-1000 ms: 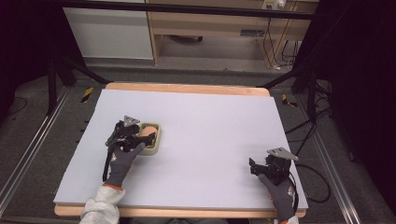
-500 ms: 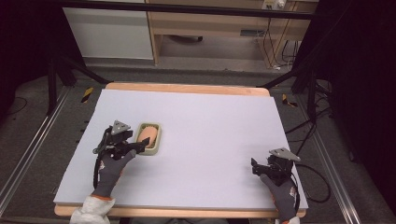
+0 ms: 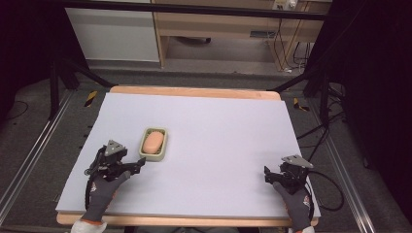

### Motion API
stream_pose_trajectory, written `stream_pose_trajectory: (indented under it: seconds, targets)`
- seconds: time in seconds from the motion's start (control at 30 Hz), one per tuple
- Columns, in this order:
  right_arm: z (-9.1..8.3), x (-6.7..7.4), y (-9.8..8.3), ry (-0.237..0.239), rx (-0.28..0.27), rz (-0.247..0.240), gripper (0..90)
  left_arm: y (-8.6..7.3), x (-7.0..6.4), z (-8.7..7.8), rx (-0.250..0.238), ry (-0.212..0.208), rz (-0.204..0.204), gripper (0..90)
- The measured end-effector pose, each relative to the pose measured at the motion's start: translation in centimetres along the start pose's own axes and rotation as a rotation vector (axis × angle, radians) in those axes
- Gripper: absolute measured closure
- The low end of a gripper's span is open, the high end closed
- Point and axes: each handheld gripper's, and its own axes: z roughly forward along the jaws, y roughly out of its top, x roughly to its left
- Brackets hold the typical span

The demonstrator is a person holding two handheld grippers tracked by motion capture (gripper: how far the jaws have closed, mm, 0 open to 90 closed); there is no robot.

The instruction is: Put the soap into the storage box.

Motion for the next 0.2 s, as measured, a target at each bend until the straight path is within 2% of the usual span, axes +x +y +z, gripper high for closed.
stream_pose_trajectory:
  seconds: [0.2]
  targets:
    - [-0.08,-0.19,-0.08,0.000,0.007,0.012,5.8,-1.31,0.35,-0.41,0.021,0.009,0.000,18.3]
